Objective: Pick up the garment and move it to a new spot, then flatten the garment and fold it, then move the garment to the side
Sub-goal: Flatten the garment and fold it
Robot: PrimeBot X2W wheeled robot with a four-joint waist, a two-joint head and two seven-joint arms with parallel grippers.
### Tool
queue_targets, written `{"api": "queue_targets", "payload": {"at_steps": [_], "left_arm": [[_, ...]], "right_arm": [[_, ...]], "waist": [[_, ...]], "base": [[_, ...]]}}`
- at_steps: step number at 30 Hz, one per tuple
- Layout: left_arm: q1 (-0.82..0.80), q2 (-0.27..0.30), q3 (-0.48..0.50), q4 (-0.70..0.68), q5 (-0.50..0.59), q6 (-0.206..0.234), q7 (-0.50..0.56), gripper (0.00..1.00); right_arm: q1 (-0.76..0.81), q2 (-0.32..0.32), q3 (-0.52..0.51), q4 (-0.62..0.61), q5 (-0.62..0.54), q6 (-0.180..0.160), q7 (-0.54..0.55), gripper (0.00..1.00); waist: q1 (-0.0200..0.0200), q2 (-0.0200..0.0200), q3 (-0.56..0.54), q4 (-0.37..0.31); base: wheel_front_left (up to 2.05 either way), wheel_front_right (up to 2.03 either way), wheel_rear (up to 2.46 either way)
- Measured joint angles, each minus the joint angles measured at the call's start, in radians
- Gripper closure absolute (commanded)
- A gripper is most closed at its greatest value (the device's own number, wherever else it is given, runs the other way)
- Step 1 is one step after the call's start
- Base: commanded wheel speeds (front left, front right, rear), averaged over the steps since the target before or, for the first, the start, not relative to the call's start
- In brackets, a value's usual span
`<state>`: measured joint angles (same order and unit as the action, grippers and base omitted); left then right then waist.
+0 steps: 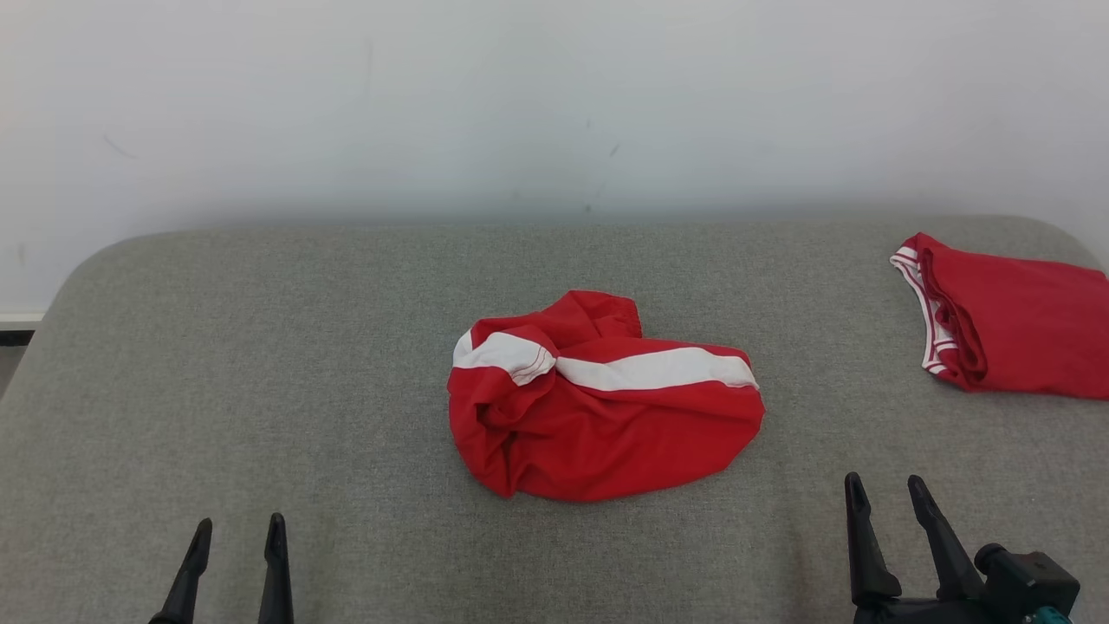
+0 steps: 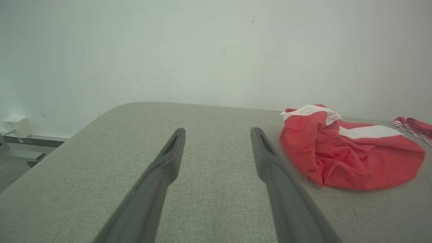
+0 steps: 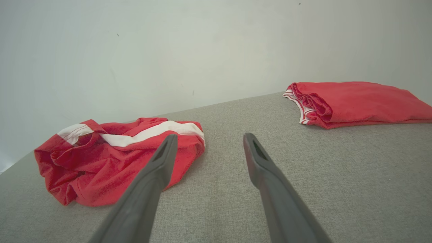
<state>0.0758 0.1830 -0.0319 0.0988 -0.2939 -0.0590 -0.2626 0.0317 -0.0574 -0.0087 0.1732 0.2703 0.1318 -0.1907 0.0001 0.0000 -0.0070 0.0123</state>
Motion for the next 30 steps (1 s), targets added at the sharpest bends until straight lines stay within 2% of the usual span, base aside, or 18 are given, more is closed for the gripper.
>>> {"api": "queue_targets", "payload": {"at_steps": [13, 21, 30], "left_arm": [[-0.010, -0.024, 0.003, 0.020, 0.039, -0.029, 0.000, 0.00], [-0.163, -0.044, -0.099, 0.066, 0.062, -0.055, 0.000, 0.00], [-0.368, -0.048, -0.233, 0.188, 0.068, -0.066, 0.005, 0.00]], "right_arm": [[0.000, 0.002, 0.003, 0.007, 0.001, 0.000, -0.005, 0.00], [-0.023, 0.003, 0.026, 0.010, 0.002, 0.000, -0.009, 0.00], [-0.055, 0.005, 0.051, 0.036, 0.020, 0.000, -0.030, 0.00]], "waist": [[0.0000, 0.0000, 0.004, -0.008], [0.0000, 0.0000, 0.026, -0.032], [0.0001, 0.0001, 0.075, -0.097]], "base": [[0.00, 0.00, 0.00], [0.00, 0.00, 0.00], [0.00, 0.00, 0.00]]}}
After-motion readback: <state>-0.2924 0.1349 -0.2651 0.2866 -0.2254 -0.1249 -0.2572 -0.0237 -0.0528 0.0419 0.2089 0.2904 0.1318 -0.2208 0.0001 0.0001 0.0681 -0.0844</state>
